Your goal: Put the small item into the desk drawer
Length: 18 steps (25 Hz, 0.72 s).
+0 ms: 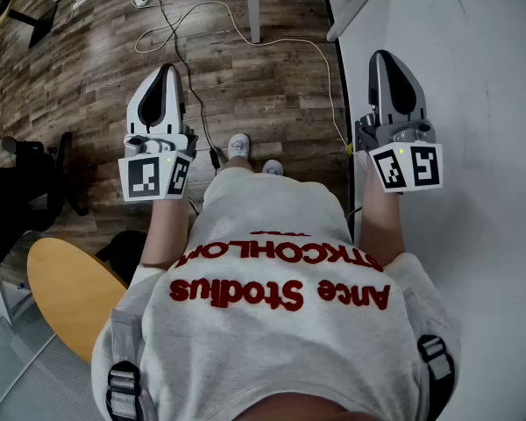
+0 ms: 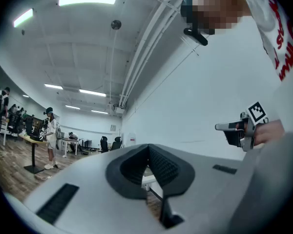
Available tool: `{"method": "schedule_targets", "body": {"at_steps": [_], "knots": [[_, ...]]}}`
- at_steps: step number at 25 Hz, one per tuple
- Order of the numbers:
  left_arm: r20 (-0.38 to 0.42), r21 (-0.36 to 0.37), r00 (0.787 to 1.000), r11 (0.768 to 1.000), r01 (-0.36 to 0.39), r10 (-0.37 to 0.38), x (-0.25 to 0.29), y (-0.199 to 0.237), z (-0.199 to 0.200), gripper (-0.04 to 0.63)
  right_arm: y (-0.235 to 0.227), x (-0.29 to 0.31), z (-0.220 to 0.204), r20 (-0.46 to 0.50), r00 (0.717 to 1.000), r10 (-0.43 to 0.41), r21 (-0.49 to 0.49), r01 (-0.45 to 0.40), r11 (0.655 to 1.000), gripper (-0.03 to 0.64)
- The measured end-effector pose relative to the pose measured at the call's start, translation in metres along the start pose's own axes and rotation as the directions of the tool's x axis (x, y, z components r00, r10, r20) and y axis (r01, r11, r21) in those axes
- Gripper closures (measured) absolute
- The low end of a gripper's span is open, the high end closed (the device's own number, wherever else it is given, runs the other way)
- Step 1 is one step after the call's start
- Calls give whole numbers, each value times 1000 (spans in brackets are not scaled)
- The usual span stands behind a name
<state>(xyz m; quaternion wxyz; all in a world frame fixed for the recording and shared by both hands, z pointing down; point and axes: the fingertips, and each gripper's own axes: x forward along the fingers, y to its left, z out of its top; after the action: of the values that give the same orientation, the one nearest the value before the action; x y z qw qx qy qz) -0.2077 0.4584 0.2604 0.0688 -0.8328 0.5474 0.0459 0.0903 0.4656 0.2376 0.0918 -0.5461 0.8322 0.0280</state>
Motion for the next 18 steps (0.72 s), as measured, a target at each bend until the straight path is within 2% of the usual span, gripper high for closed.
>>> {"method": "schedule_targets", "body": {"at_steps": [18], "knots": [[-20, -6, 999, 1000, 27, -27, 36, -14, 0, 588, -20, 16, 1, 14, 1000, 4, 41, -5, 999, 607]]}}
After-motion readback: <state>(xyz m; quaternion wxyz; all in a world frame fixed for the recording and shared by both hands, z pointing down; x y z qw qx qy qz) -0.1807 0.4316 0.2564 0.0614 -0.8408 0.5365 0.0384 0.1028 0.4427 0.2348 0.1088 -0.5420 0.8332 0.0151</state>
